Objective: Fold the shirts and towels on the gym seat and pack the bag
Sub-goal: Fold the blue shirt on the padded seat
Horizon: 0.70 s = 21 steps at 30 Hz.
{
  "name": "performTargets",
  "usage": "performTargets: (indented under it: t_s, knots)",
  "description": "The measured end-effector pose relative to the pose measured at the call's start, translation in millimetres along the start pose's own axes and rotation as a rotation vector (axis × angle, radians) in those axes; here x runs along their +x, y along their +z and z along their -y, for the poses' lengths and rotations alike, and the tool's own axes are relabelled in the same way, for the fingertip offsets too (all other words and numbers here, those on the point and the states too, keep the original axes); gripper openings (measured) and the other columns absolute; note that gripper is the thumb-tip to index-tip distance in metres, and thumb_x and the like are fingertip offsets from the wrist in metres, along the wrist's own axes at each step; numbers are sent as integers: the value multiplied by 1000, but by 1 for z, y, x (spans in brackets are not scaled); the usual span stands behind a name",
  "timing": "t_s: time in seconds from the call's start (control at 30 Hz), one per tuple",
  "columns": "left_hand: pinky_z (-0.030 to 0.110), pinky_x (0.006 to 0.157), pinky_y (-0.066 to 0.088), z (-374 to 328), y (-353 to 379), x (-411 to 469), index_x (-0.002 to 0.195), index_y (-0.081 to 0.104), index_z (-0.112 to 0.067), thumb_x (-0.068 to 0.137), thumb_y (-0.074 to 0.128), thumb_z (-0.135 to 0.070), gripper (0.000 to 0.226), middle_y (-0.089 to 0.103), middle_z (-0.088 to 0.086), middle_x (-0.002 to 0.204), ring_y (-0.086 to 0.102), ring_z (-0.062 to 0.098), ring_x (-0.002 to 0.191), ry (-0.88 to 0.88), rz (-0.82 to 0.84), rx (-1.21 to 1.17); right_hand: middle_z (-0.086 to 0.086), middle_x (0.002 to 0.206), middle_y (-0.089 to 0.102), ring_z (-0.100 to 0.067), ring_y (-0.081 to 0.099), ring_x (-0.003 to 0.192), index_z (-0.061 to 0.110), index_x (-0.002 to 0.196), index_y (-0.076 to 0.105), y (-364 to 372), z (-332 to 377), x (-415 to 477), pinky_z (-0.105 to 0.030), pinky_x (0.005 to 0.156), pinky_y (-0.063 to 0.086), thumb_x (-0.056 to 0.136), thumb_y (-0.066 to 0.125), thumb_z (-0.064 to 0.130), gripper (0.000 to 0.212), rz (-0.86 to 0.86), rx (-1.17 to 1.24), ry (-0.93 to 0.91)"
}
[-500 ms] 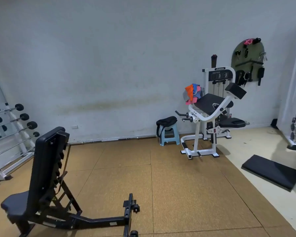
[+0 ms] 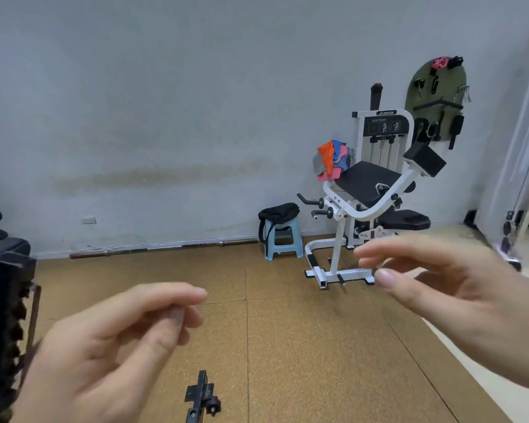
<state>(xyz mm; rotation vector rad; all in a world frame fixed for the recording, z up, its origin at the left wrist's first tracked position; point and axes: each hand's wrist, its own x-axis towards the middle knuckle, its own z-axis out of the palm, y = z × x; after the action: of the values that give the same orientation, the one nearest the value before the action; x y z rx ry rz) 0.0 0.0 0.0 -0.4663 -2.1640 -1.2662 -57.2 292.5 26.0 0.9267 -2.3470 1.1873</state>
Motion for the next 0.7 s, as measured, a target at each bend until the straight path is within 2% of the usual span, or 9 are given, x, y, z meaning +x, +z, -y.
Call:
performTargets:
  t_s: [0.13,0.2,0.27,0.37,0.47,0.53,0.57,0.63,0.7]
  knots:
    - [16,62,53,110,23,69,89,72,-43,75,57,-44,21,72,-15,81,68,7,70,-125,95,132,30,107,58,4,55,101,51,116,58,66,-98,79,-13,75,46,88,54,49,29,205,-229,142]
    - [14,61,50,159,36,99,84,74,-39,81,68,-28,13,71,-18,79,66,6,73,-218,195,169,32,108,55,11,50,103,50,123,53,93,-138,111,-11,78,42,91,54,47,32,292,-309,215]
    - [17,59,48,214,51,122,84,73,-38,86,68,-9,29,68,-16,71,64,9,69,-315,233,205,32,116,51,11,48,109,49,129,48,117,-178,132,-11,84,41,92,54,47,38,318,-270,314]
    - [27,67,47,288,85,153,95,65,-45,91,60,-9,37,64,-9,71,59,13,69,-489,286,193,31,144,29,10,29,131,55,143,19,140,-241,153,-19,105,34,84,52,65,68,376,-231,432]
    - [26,76,49,346,127,198,102,59,-49,90,62,-3,48,67,-9,86,59,4,79,-569,301,110,29,155,1,2,7,143,63,140,-3,156,-302,175,-33,114,28,68,49,86,91,284,-144,530]
    - [24,80,50,378,157,235,109,57,-46,88,66,-5,47,67,-8,98,59,2,82,-603,286,19,31,155,-8,0,-1,144,65,139,-7,163,-340,194,-40,114,29,60,49,92,101,193,-40,617]
    - [27,80,50,393,172,255,112,56,-45,88,67,-9,45,67,-8,98,58,3,78,-625,263,-27,33,154,-9,1,-2,144,66,138,-9,166,-361,204,-41,115,27,57,50,93,103,143,11,656]
    - [29,68,46,421,202,299,116,54,-42,88,68,-15,41,64,-10,84,53,9,65,-689,204,-148,33,153,-5,0,2,144,68,136,-9,170,-405,229,-42,117,22,54,51,94,105,38,108,705]
    - [27,57,40,447,235,349,114,57,-36,90,67,-16,32,57,-5,72,47,10,57,-749,151,-265,26,155,6,-4,18,142,66,136,-4,169,-454,260,-40,113,30,55,55,90,103,-73,238,761]
